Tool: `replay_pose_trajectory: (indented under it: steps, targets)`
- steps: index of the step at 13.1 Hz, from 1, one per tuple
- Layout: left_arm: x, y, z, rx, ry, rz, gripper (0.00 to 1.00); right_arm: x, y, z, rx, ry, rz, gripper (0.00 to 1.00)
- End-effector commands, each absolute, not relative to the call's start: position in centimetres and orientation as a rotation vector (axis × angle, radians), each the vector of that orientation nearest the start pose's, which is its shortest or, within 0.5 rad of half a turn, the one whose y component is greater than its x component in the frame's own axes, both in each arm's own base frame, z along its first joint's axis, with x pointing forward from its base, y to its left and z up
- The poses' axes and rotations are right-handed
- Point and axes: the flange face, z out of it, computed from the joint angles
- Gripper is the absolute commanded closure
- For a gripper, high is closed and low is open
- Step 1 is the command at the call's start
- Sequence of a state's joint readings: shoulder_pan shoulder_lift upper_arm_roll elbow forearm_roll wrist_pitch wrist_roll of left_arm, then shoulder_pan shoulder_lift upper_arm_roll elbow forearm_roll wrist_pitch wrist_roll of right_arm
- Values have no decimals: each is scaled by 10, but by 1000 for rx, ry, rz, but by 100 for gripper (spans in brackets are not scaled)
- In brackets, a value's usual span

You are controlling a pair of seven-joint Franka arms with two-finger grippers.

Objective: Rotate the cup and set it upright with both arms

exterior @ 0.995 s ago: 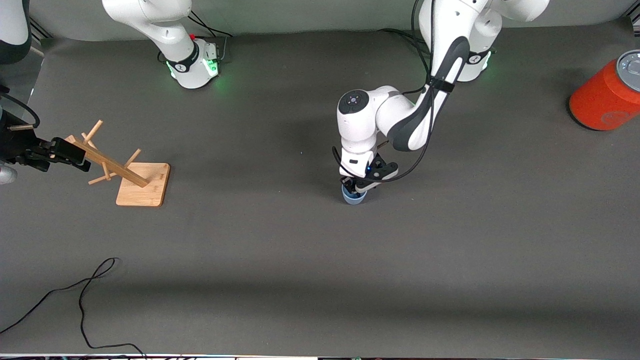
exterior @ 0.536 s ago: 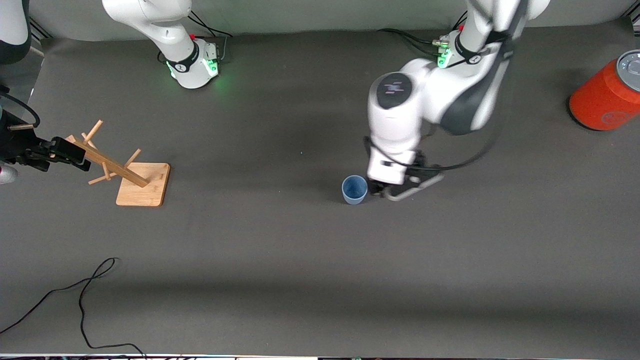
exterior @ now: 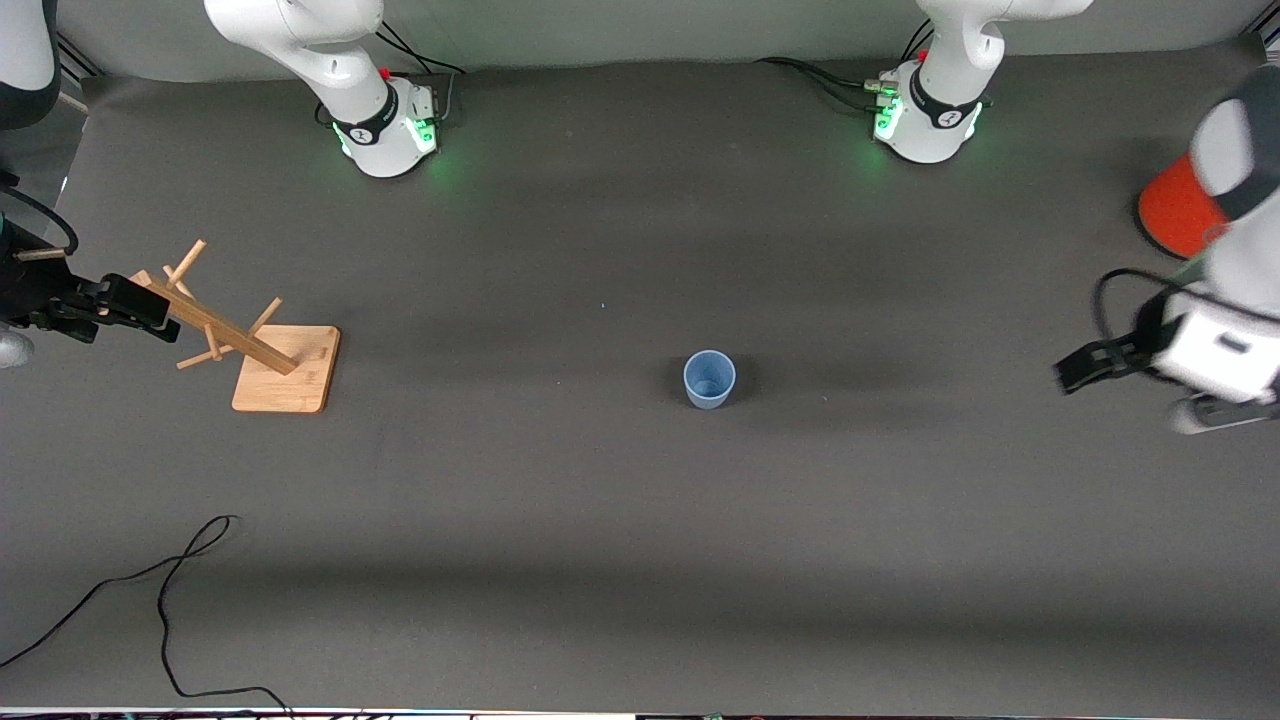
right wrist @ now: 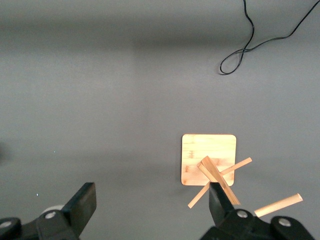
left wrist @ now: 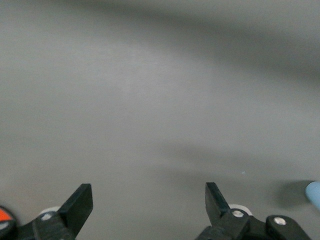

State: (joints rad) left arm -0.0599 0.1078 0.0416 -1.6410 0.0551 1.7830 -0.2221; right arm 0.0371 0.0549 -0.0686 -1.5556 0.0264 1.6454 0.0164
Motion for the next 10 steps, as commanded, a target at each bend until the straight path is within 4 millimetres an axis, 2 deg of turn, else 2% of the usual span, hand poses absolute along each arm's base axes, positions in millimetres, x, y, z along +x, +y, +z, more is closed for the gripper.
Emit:
replay_pose_trajectory:
  steps: [1, 2, 3, 5, 8, 10]
  targets:
    - [566, 13, 559, -3077, -214, -13, 0, 573, -16, 613, -3128, 44, -56, 0]
    - [562, 5, 560, -3075, -189, 22, 0, 573, -16, 613, -3128, 44, -53, 0]
    - [560, 5, 563, -3074, -187, 20, 0, 575, -15, 611, -3127, 42, -51, 0]
    - [561, 10, 564, -3072, -181, 9, 0, 575, -16, 612, -3125, 47, -56, 0]
    - [551, 19, 580, -3073, -193, -25, 0, 576, -16, 612, -3124, 47, -56, 0]
    - [548, 20, 584, -3082, -200, -22, 0, 576, -16, 611, -3124, 47, -54, 0]
